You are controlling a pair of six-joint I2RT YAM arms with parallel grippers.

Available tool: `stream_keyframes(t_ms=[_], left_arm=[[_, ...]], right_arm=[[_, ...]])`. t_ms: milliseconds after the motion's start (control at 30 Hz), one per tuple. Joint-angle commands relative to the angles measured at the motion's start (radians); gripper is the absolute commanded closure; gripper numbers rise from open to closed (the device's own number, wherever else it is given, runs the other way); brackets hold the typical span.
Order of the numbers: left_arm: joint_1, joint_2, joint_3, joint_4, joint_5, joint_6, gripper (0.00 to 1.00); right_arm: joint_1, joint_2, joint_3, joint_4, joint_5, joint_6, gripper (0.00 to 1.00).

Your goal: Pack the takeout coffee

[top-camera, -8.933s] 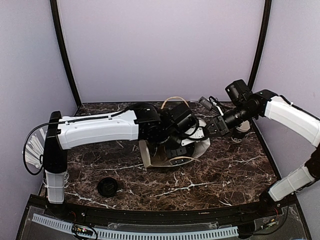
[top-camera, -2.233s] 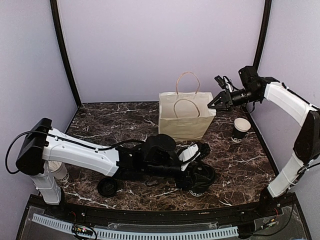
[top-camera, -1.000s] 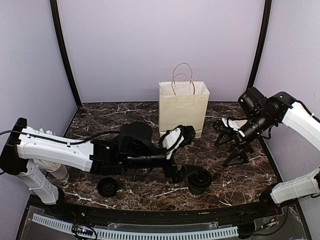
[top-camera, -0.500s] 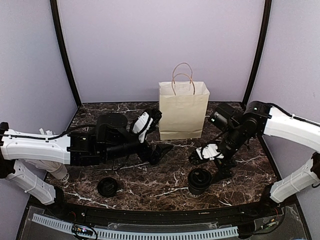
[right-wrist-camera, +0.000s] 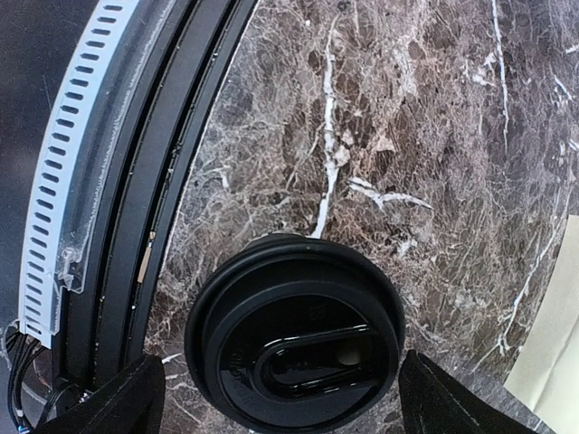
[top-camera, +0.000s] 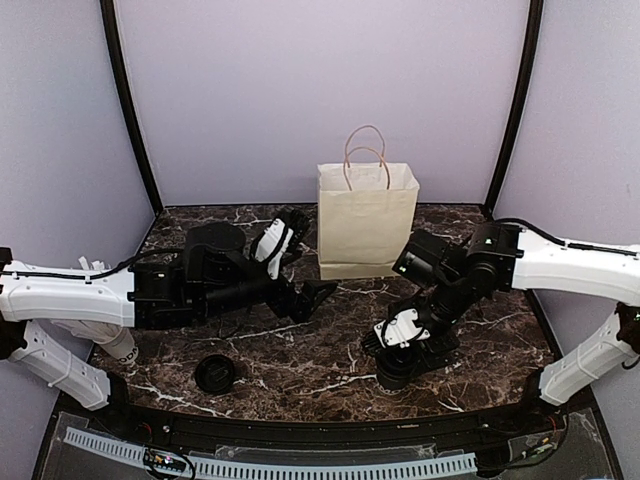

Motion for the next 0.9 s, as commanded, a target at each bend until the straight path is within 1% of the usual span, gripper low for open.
stream_keyframes(t_ms=[0, 267, 433, 500, 567, 633, 667, 800, 833, 867], left_arm=[[0.006, -0.028, -0.022, 0.024, 0.012, -0.018, 0.02], [0.006, -0.026, -0.032, 0.041, 0.034, -0.023, 0.02], [0.008, -0.023, -0.036, 0.047, 0.038, -0.021, 0.02], [0.012, -0.024, -0.034, 0.044, 0.035, -0.019, 0.02], [0.024, -0.022, -0.025, 0.033, 0.036, -0.026, 0.02], [0.054, -0.012, 0.007, -0.017, 0.040, -0.057, 0.01], [0.069, -0.007, 0.050, -0.044, 0.043, -0.069, 0.01], [0.140, 0.041, 0.212, -0.233, 0.048, -0.089, 0.02], [0.162, 0.062, 0.272, -0.254, 0.053, -0.085, 0.02], [0.173, 0.072, 0.301, -0.289, 0.054, -0.074, 0.02]], right_arm=[[0.011, 0.009, -0.012, 0.045, 0.042, 0.039, 0.09], [0.011, 0.036, -0.010, 0.039, 0.038, 0.055, 0.12], [0.013, 0.046, -0.013, 0.031, 0.045, 0.057, 0.20], [0.017, 0.046, -0.018, 0.029, 0.055, 0.057, 0.20], [0.023, 0.040, -0.030, 0.033, 0.073, 0.055, 0.17], [0.033, 0.036, -0.042, 0.037, 0.091, 0.053, 0.17], [0.036, 0.035, -0.046, 0.036, 0.096, 0.054, 0.17], [0.038, 0.034, -0.032, 0.030, 0.100, 0.066, 0.28], [0.038, 0.034, -0.026, 0.024, 0.101, 0.068, 0.32], [0.037, 0.033, -0.020, 0.021, 0.102, 0.070, 0.33]])
